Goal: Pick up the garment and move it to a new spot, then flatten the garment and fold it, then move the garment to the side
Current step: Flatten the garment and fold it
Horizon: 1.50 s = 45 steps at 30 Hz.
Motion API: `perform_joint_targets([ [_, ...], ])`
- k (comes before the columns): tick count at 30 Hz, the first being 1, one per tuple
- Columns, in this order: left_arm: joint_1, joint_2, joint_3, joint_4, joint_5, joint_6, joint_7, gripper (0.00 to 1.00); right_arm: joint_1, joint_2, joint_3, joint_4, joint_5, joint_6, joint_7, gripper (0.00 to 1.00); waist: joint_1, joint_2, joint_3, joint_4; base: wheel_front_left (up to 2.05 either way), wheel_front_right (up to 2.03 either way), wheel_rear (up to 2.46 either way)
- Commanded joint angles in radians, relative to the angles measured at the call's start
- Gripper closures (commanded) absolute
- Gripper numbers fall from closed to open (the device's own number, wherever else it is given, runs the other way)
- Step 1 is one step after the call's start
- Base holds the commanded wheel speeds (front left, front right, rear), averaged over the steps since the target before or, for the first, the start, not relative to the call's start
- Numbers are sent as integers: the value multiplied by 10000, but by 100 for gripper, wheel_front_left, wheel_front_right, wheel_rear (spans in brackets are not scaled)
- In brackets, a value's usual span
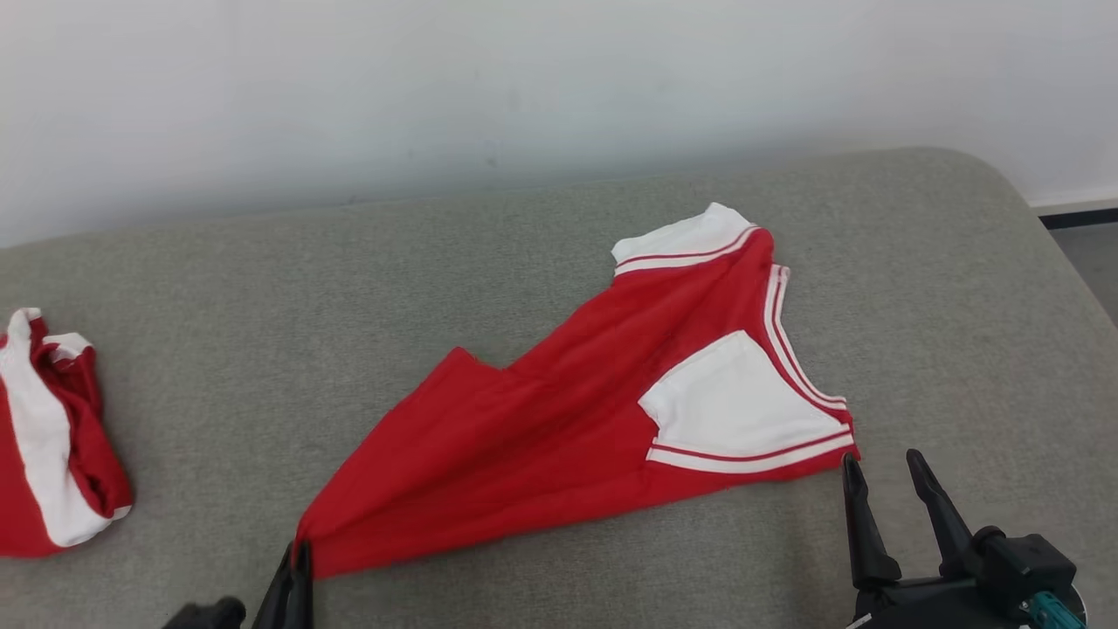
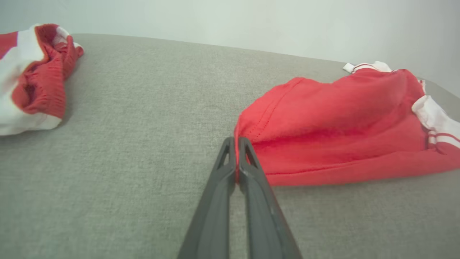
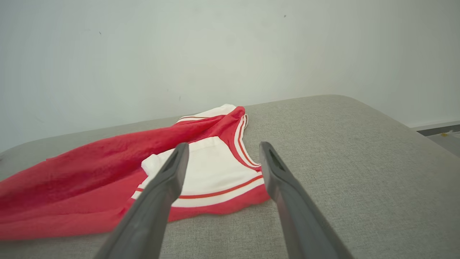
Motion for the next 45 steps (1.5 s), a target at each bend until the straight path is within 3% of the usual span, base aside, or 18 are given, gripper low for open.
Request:
perform_joint_targets([
  [1,298,-20,39,-146,-97,72,-5,100,98,36,-39,47,46,-27,-4,0,0,0,-68,161,0,0,0],
  [6,1200,-68,-54,-326,-307,159,-5,100,215,92,-142,258,66,-27,-4,0,0,0,-95,403,0,0,0],
  [8,1262,-74,-69,-353,-422,198,-5,50,260,101,-140,343,53,-27,-4,0,0,0,-125,476,0,0,0],
  [9,1290,-81,-81,-356,-461,202,-5,0,291,93,-140,393,44,-27,-4,0,0,0,-155,503,0,0,0],
  [24,910,-106,268,-3101,615,410,-6,0,-73,-375,122,876,-92,-27,-4,0,0,0,-516,628,0,0,0],
  [34,839,-107,293,-3209,804,468,-6,0,-445,-663,501,1223,-42,-27,1,0,0,0,-563,698,0,0,0],
  [45,462,-108,-73,-3138,567,509,-6,0,-3133,-1975,1731,2872,382,-27,912,0,0,0,211,1332,0,0,0],
])
